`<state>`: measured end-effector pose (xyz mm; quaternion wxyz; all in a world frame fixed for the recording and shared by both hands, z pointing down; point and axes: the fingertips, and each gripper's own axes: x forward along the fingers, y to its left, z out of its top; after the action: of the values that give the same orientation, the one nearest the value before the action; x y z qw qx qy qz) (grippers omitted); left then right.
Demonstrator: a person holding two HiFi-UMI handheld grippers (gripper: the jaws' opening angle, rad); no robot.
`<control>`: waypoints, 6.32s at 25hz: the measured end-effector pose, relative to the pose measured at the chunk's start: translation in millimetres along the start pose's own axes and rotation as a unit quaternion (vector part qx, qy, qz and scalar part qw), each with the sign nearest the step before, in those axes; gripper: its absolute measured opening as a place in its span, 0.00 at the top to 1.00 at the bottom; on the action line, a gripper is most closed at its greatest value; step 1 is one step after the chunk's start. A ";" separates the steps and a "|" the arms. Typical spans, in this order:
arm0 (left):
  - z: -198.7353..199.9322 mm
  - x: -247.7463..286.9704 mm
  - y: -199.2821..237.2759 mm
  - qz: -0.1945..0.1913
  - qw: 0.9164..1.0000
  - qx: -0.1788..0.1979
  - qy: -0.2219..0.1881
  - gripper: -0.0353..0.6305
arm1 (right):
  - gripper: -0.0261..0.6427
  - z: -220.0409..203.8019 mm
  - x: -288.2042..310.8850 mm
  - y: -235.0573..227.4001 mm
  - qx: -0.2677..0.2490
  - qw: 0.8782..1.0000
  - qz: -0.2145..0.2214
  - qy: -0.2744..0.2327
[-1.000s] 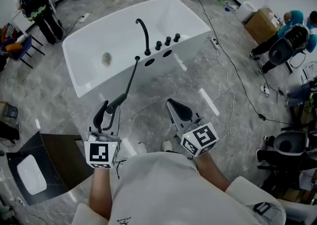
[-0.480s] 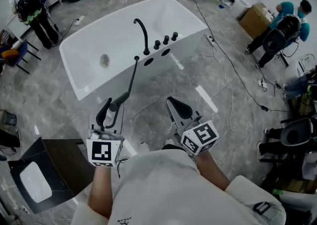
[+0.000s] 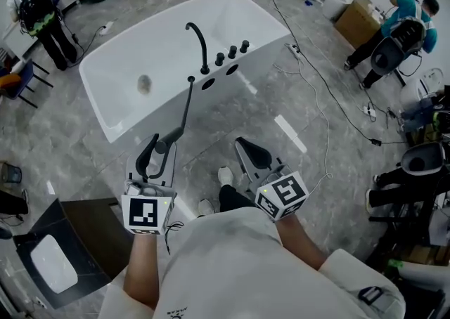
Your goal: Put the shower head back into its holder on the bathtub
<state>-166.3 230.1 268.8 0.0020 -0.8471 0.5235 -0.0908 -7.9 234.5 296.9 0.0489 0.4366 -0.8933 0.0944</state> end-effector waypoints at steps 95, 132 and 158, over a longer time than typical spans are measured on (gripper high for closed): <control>-1.9 393.1 132.1 -0.007 0.998 -0.027 0.049 0.74 | 0.93 17.3 306.7 -264.6 0.034 0.995 0.066 0.068; -163.1 465.0 166.7 -0.032 0.986 -0.090 0.134 0.74 | 0.93 -100.6 406.3 -280.7 0.061 0.980 0.070 0.173; -258.1 497.1 163.6 -0.030 0.980 -0.094 0.173 0.74 | 0.93 -166.2 409.6 -305.8 0.077 0.973 0.045 0.214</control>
<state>-135.3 -261.3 581.9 -0.1707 -0.8304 0.4965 -0.1865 -17.1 -229.9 567.5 0.2009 0.3678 -0.8711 0.2561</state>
